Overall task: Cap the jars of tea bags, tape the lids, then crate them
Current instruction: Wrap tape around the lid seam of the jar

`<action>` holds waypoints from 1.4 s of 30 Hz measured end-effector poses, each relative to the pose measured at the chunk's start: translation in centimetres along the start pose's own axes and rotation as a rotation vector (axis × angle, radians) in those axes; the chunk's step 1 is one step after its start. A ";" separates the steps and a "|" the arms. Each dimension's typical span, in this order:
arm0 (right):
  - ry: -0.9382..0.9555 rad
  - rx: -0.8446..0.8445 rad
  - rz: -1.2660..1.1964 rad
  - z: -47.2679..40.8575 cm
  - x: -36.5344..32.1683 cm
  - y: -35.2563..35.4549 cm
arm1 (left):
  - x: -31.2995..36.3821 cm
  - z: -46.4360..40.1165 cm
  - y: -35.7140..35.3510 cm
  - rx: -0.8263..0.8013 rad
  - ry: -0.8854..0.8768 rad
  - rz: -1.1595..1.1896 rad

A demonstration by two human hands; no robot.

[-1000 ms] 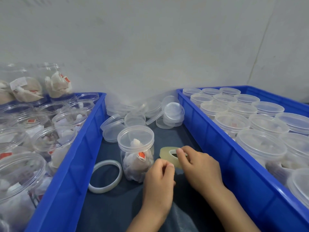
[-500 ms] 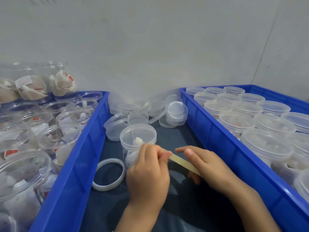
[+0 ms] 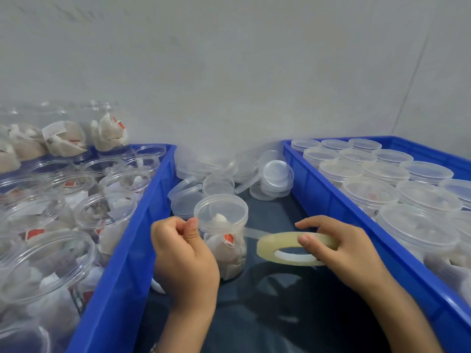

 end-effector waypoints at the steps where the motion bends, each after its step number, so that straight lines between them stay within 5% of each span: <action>1: 0.003 -0.009 0.031 0.0 0.0 -0.1 | -0.3 0.2 -0.1 -0.002 0.002 0.013; 8: 0.052 0.028 0.098 0.0 -0.6 0.2 | -1.5 1.1 -0.4 -0.004 -0.101 0.081; 32: 0.069 0.191 0.219 0.0 -1.1 -0.9 | -3.0 1.5 -1.2 -0.119 -0.001 0.057; 42: 0.092 0.229 0.212 -0.3 -0.3 -1.5 | -3.9 1.0 -2.1 -0.180 0.499 0.510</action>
Point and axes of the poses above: each hand's wrist, its own z-axis away from the middle knuckle, its own y-axis out of the back of the hand, x = y × z, the point moved 1 cm from there along -z, towards the middle knuckle, and after that the axes turned 2 degrees about z, right-handed, at the moved point
